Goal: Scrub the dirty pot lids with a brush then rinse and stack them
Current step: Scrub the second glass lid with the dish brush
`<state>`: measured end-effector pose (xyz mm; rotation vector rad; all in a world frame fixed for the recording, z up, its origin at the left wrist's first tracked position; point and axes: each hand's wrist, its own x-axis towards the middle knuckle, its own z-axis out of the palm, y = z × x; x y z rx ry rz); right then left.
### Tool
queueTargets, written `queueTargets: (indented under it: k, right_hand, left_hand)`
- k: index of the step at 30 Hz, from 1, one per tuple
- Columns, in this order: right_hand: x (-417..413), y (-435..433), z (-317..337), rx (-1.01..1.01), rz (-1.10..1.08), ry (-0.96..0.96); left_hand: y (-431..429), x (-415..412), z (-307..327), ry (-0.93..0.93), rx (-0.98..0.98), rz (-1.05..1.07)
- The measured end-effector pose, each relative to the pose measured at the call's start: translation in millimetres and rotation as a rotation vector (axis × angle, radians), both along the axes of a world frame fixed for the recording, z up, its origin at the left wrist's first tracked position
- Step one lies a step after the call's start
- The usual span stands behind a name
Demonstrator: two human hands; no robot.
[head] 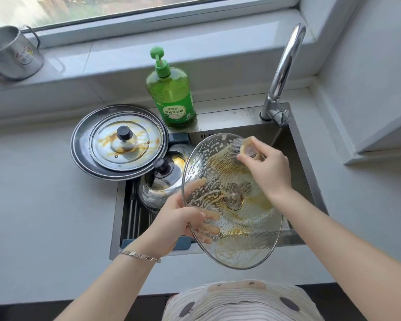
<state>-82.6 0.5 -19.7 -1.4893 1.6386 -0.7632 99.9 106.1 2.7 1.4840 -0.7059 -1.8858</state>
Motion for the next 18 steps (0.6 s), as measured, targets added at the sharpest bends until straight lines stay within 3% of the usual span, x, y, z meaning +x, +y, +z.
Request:
queueTargets:
  k: [5, 13, 18]
  right_hand:
    - [36, 22, 27, -0.138, 0.269, -0.080]
    - [-15, -7, -7, 0.055, -0.069, 0.026]
    - [16, -4, 6, -0.056, 0.061, -0.073]
  left_hand:
    - [-2, 0, 3, 0.011, 0.024, -0.079]
    - [0, 7, 3, -0.026, 0.014, -0.039]
    - [-5, -1, 4, -0.046, 0.023, -0.109]
